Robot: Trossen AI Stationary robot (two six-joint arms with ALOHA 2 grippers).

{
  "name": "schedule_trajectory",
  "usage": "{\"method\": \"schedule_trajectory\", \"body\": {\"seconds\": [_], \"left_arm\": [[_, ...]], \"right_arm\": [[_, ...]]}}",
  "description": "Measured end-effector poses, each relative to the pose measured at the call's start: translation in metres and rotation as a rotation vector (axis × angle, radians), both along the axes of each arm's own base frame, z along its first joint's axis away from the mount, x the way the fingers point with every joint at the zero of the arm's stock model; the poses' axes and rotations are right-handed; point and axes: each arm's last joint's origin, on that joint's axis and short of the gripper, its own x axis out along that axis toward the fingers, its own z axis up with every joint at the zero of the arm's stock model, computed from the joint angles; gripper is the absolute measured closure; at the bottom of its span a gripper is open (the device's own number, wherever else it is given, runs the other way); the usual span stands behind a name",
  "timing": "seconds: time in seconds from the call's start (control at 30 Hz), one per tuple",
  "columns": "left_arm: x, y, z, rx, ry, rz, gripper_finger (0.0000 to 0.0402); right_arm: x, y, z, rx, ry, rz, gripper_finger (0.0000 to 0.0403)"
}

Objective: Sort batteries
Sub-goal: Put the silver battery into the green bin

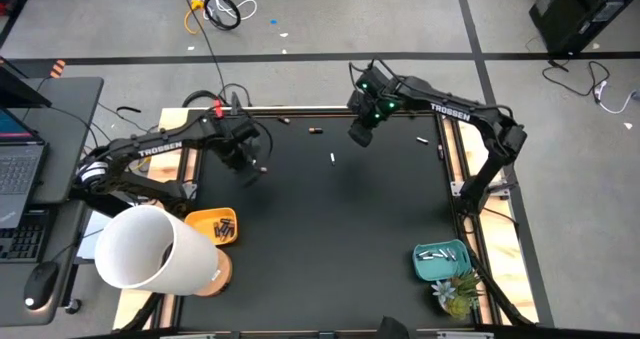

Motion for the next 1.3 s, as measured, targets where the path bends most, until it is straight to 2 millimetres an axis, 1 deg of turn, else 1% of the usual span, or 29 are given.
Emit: {"method": "schedule_trajectory", "body": {"seconds": [0.1,0.2,0.33,0.5,0.63,0.8,0.9,1.0,1.07,1.2,1.3], "left_arm": [[-0.005,-0.001,-0.004,0.044,0.068,-0.077,0.0266],[-0.004,0.000,-0.008,0.098,0.076,-0.149,0.0271],[-0.006,-0.001,-0.023,0.107,0.082,-0.185,0.0274],[-0.011,-0.003,-0.044,0.099,0.096,-0.150,0.0275],[-0.010,0.001,-0.045,0.162,0.091,-0.107,0.0275],[-0.010,0.006,-0.055,0.136,0.087,-0.085,0.0275],[-0.011,0.010,-0.061,0.115,0.119,-0.068,0.0275],[-0.009,0.016,-0.065,0.117,0.107,-0.048,0.0275],[-0.009,0.018,-0.066,0.078,0.080,-0.003,0.0275],[-0.005,0.019,-0.065,-0.073,-0.014,0.200,0.0275],[-0.004,0.014,-0.065,-0.125,0.001,0.341,0.0275]], "right_arm": [[0.004,0.008,0.000,0.017,0.006,0.007,0.0298],[0.010,0.017,0.000,0.025,0.006,0.025,0.0300],[0.016,0.027,0.000,0.045,0.009,0.029,0.0300],[0.022,0.039,-0.001,0.057,0.014,0.043,0.0300],[0.025,0.046,-0.001,0.063,0.014,0.057,0.0300],[0.028,0.050,0.001,0.066,-0.001,0.057,0.0300],[0.025,0.051,0.008,0.056,-0.019,0.048,0.0300],[0.019,0.054,0.019,0.040,-0.049,0.049,0.0300],[0.014,0.054,0.026,0.030,-0.067,0.043,0.0300],[0.005,0.054,0.036,0.001,-0.082,0.013,0.0300],[0.000,0.053,0.042,-0.035,-0.086,-0.014,0.0300]]}}
